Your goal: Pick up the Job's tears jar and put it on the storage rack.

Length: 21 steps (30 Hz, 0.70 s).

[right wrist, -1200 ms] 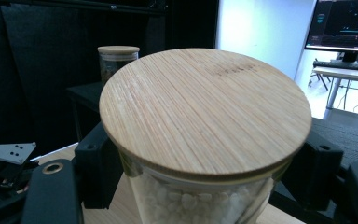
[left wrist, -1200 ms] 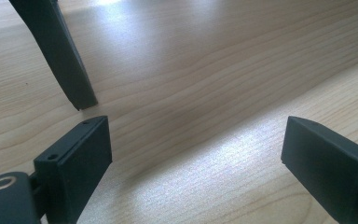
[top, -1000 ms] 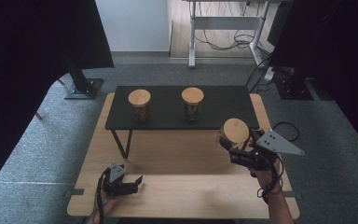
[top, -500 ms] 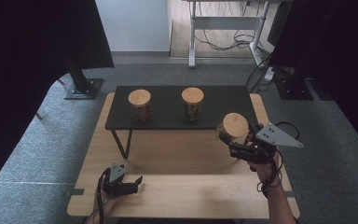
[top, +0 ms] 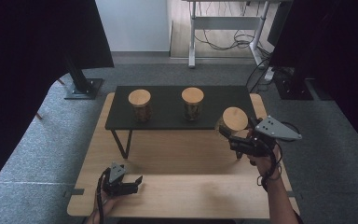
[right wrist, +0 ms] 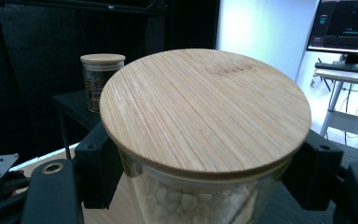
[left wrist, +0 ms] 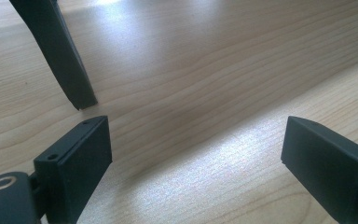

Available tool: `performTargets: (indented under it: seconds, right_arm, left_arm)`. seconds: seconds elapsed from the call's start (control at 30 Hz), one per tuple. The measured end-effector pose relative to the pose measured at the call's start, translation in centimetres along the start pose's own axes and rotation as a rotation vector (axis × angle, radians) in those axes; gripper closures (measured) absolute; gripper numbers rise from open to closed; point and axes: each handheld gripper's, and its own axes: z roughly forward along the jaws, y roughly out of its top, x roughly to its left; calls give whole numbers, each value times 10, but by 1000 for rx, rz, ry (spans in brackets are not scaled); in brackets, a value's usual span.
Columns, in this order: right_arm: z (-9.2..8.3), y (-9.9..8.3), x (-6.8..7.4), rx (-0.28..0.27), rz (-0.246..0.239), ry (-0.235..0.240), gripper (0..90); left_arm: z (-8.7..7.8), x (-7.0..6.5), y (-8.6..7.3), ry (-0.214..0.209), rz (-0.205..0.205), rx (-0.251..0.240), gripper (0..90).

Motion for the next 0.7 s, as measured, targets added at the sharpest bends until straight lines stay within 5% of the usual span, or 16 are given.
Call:
performTargets:
  seconds: [0.7]
  right_arm:
    - [20,9,-18,28,3,10,249]
  left_arm:
    - [0,0,0,-2,-1,0,81]
